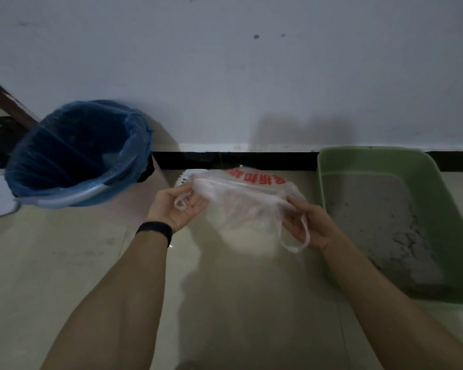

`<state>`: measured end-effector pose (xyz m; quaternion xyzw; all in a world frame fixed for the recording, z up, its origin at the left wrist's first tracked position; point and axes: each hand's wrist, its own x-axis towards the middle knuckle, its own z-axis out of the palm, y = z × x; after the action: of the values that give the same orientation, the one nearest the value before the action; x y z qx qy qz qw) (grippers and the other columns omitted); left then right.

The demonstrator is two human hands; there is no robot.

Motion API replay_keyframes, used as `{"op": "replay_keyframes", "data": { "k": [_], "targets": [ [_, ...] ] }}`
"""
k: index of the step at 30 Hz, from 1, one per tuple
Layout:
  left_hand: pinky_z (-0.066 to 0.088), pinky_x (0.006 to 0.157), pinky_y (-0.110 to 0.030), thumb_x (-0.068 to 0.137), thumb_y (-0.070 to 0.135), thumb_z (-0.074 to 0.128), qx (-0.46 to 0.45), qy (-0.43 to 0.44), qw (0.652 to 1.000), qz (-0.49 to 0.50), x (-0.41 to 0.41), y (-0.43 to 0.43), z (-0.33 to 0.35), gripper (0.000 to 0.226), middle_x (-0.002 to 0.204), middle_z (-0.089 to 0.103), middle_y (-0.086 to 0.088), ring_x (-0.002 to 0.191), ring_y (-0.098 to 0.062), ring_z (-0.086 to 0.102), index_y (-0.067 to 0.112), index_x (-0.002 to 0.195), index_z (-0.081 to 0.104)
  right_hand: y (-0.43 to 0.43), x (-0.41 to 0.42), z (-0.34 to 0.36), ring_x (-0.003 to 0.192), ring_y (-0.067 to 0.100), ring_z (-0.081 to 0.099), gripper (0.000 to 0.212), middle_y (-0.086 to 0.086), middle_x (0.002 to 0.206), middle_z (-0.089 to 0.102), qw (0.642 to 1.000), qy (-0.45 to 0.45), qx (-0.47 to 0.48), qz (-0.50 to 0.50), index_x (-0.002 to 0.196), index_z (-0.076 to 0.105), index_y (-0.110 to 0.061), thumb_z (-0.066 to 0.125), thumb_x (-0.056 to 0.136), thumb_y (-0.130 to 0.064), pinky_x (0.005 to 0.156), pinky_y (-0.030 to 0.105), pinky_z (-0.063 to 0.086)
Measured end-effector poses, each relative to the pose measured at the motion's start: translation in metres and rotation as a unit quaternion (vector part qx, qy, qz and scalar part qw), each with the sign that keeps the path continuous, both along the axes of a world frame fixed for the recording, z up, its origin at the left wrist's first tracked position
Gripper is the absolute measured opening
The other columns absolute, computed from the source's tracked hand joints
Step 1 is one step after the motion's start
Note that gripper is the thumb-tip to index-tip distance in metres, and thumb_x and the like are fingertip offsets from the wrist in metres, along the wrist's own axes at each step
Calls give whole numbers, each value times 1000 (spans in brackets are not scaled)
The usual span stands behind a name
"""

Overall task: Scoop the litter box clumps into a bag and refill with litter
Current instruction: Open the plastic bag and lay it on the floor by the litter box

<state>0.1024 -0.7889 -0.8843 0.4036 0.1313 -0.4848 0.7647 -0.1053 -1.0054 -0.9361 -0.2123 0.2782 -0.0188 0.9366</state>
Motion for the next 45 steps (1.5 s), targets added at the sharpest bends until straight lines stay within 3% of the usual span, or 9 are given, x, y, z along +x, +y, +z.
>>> {"op": "replay_keyframes", "data": {
  "k": [5, 9, 13, 16, 20, 23, 26, 36, 45],
  "targets": [
    [55, 54, -29, 69, -6, 34, 118, 63, 986, 98, 4, 0, -25, 60, 90, 58, -9, 60, -20, 58, 6, 124, 54, 4, 5, -6, 84, 28, 73, 39, 20, 101, 72, 994, 59, 42, -76, 99, 72, 7, 77, 62, -5, 76, 39, 60],
    [53, 67, -30, 67, 1, 41, 124, 37, 991, 32, -3, -3, -36, 38, 95, 60, -11, 72, -22, 54, 10, 99, 58, 1, 11, -17, 36, 11, 44, 38, -4, 47, 48, 966, 249, -71, -5, 60, 62, -13, 48, 90, -32, 38, 17, 36],
    [50, 57, -27, 84, 2, 39, 200, -31, 979, -23, -10, -8, -49, 23, 80, 59, -4, 64, -22, 56, 17, 75, 54, 2, 21, -38, 61, 26, 53, 28, 15, 74, 56, 854, 400, -333, 20, 78, 62, -5, 53, 86, -31, 60, 33, 44],
    [49, 58, -28, 86, 8, 48, 444, -269, 841, -154, -24, -10, -79, 20, 98, 65, -10, 72, -26, 58, 23, 86, 61, 13, 30, -41, 71, 34, 63, 39, 22, 90, 63, 748, 428, -495, 108, 99, 59, 1, 49, 92, -36, 63, 36, 52],
    [33, 110, -46, 86, 55, 59, 490, -279, 772, -293, -38, -12, -88, 63, 153, 20, -16, 132, -37, 35, 37, 143, 36, 18, 31, -40, 117, 38, 52, 73, 21, 135, 48, 696, 430, -541, 196, 137, 37, -5, 58, 85, -52, 94, 40, 46],
    [29, 109, -52, 88, 65, 43, 579, -574, 513, -269, -52, -14, -87, 63, 155, 22, -16, 138, -37, 26, 32, 141, 38, 36, 19, -38, 127, 35, 38, 64, 13, 142, 40, 543, 362, -752, 92, 140, 40, -13, 59, 87, -44, 104, 43, 36],
    [46, 86, -43, 90, 41, 47, 388, -805, 368, -257, -55, -24, -99, 31, 116, 59, -8, 106, -32, 54, 18, 106, 62, 48, 23, -43, 102, 28, 55, 27, 5, 110, 63, 449, 201, -869, 54, 113, 66, -17, 56, 91, -29, 85, 40, 48],
    [50, 85, -40, 96, 36, 49, 390, -593, 443, -548, -73, -44, -140, 42, 131, 51, -11, 107, -32, 56, 22, 136, 46, 36, 8, -68, 127, 32, 43, 68, 8, 143, 33, 344, 225, -767, 493, 143, 31, -23, 56, 84, -45, 103, 47, 36],
    [5, 119, -53, 72, 74, 59, 440, -622, 316, -565, -63, -32, -142, 112, 160, 13, -6, 145, -32, 14, 35, 153, -7, 24, 11, -83, 146, 29, 8, 96, 8, 158, 10, 285, 255, -784, 489, 153, 5, -24, 52, 79, -62, 113, 63, 3]
  ]
}}
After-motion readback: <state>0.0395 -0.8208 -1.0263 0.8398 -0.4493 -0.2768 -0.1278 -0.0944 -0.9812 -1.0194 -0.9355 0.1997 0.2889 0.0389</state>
